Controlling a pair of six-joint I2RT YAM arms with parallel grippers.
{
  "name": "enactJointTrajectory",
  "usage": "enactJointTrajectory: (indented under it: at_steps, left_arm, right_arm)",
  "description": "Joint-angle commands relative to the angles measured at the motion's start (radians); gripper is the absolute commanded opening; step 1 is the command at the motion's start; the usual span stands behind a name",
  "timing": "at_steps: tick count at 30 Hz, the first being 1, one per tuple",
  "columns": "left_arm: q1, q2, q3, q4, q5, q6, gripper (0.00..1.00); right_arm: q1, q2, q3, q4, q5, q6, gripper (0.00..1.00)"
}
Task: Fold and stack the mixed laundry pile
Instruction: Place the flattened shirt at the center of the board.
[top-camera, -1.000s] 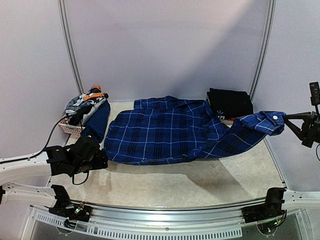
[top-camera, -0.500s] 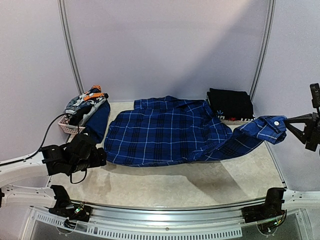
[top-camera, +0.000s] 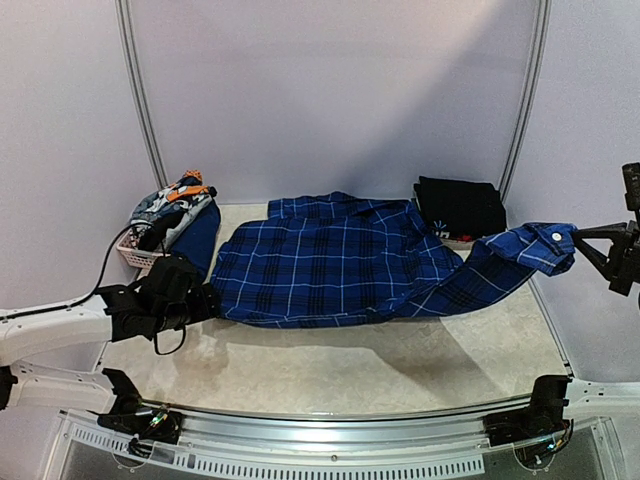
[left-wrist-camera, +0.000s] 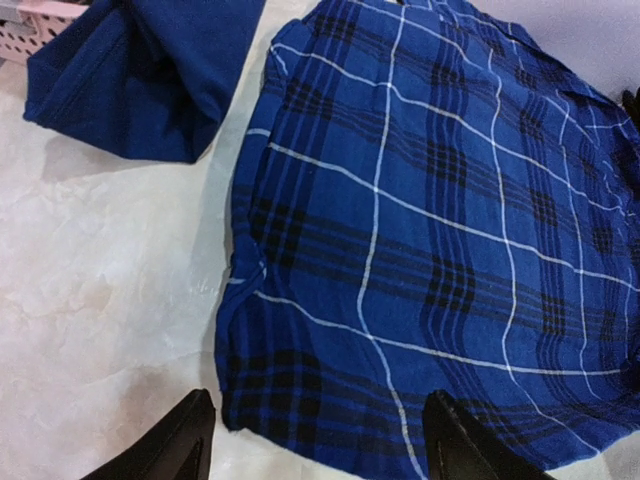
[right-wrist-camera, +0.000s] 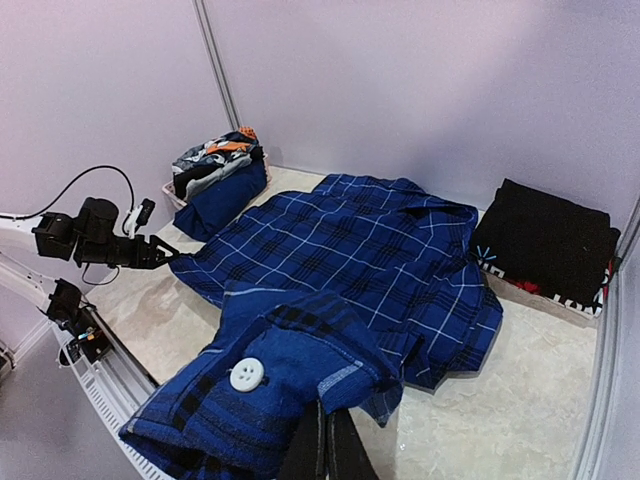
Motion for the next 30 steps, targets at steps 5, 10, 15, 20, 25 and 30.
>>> enactJointTrajectory:
  at_steps: [5,10,15,20,25,30]
  left_arm:
    - [0.037,0.122,-0.04,0.211,0.015,-0.012,0.67]
    - [0.043,0.13,-0.073,0.247,-0.01,-0.045,0.52]
    - [0.043,0.098,-0.101,0.262,-0.024,-0.054,0.19]
    - [0.043,0.095,-0.078,0.229,0.017,-0.026,0.0]
    - [0.027,0.049,-0.027,0.103,0.115,-0.005,0.0]
    - [-0.013,-0.046,0.031,-0.078,0.167,0.003,0.0]
  right_arm:
    - [-0.003,-0.148,0.041,-0.025,0.05,0.009,0.0]
    - [-0.002,-0.149,0.043,-0.026,0.061,0.006,0.0]
    - [-0.002,-0.144,0.042,-0.029,0.065,0.006,0.0]
    - [-0.002,-0.124,0.052,-0.019,0.057,0.002,0.0]
    - [-0.003,-0.035,0.105,-0.02,0.052,-0.011,0.0]
    - [-0.003,0.091,0.151,-0.025,0.111,-0.02,0.0]
